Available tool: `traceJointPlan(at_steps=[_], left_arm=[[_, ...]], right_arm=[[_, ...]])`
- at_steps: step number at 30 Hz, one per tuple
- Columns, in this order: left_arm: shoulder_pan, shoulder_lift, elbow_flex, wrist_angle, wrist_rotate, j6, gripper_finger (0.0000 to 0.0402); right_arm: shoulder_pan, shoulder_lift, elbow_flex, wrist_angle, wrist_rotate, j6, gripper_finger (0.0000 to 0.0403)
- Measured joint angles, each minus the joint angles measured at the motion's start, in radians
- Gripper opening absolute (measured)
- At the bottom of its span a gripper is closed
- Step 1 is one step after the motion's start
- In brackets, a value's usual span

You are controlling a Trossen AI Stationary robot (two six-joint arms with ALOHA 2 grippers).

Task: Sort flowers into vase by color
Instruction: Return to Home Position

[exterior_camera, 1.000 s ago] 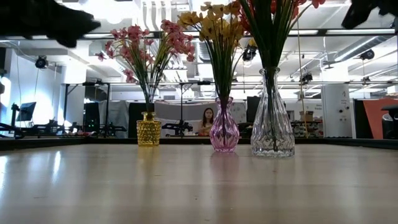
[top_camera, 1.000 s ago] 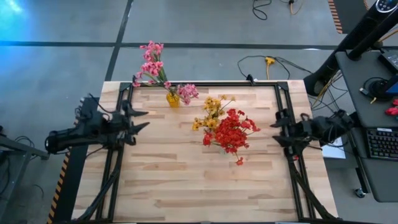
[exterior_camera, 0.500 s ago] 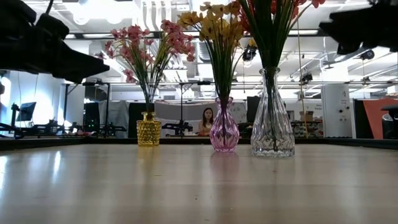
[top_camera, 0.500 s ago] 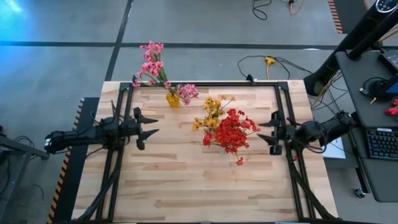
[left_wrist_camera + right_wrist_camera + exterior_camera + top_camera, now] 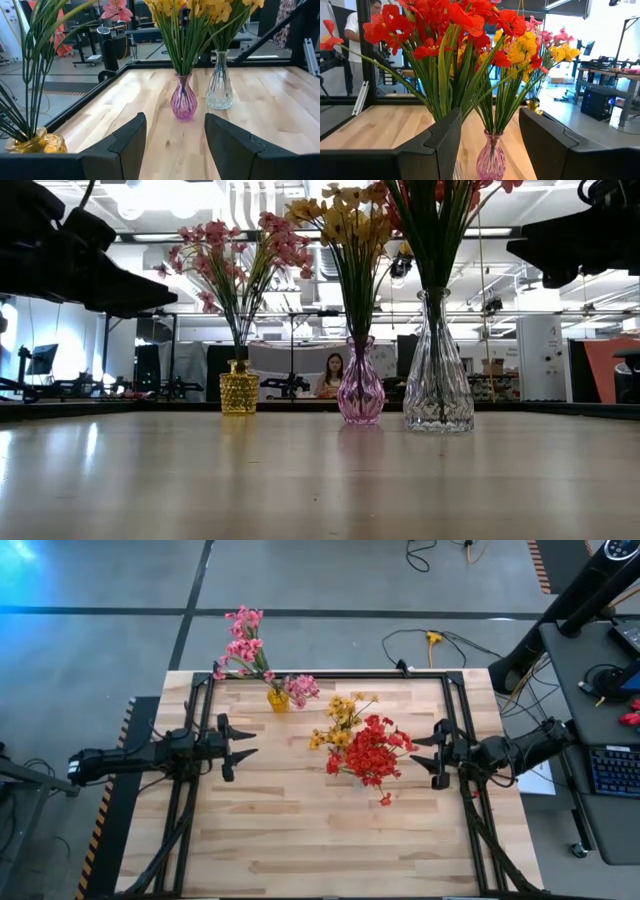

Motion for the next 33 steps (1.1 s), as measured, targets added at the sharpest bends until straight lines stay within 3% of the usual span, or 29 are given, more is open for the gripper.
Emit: traceJointPlan(at_steps=[33], left_arm=[[0.0,0.06,0.0,0.002,0.001,0.0,0.0185]], right_arm=[[0.0,0.0,-0.001,0.0,-0.001,-0.003,0.0192]])
